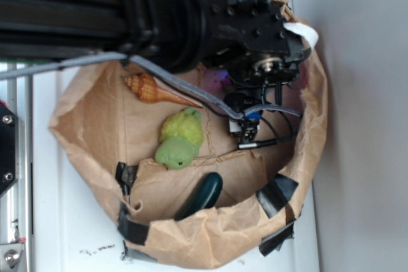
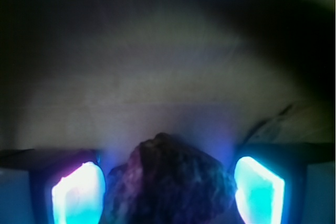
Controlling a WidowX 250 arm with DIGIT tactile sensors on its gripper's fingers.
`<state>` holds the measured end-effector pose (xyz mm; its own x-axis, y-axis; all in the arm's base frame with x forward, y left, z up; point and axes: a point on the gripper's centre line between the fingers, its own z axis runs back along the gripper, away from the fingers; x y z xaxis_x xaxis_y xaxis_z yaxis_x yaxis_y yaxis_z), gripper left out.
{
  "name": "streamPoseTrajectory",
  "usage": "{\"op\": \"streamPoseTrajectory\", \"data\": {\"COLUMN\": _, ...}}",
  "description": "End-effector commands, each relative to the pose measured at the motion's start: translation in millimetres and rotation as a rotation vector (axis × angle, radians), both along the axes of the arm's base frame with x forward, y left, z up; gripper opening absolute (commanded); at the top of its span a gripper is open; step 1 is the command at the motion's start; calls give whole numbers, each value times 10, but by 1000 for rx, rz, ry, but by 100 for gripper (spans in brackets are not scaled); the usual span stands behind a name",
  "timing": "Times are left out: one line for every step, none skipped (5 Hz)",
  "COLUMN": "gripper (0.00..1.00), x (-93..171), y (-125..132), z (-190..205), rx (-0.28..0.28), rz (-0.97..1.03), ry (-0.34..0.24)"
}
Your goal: Grab the rock.
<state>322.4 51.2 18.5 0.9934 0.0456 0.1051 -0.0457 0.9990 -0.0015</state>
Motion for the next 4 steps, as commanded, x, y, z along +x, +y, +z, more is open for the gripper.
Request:
{"op": "streamPoseTrajectory", "data": {"gripper": 100, "x": 67, "y": -236, "z": -102, "rx": 12, "rz": -53, "ry": -32}}
{"op": "streamPoseTrajectory", "data": {"gripper": 0, "x": 58, "y": -199, "z": -63, "rx": 4, "rz": -33, "ry": -44}}
{"op": "streamPoseTrajectory", "data": {"gripper": 0, "x": 9, "y": -154, "z": 97, "rx": -24, "rz": -22, "ry": -54}}
{"op": "streamPoseTrajectory", "data": {"gripper": 0, "x": -100, "y": -154, "z": 427, "rx": -69, "rz": -33, "ry": -87}}
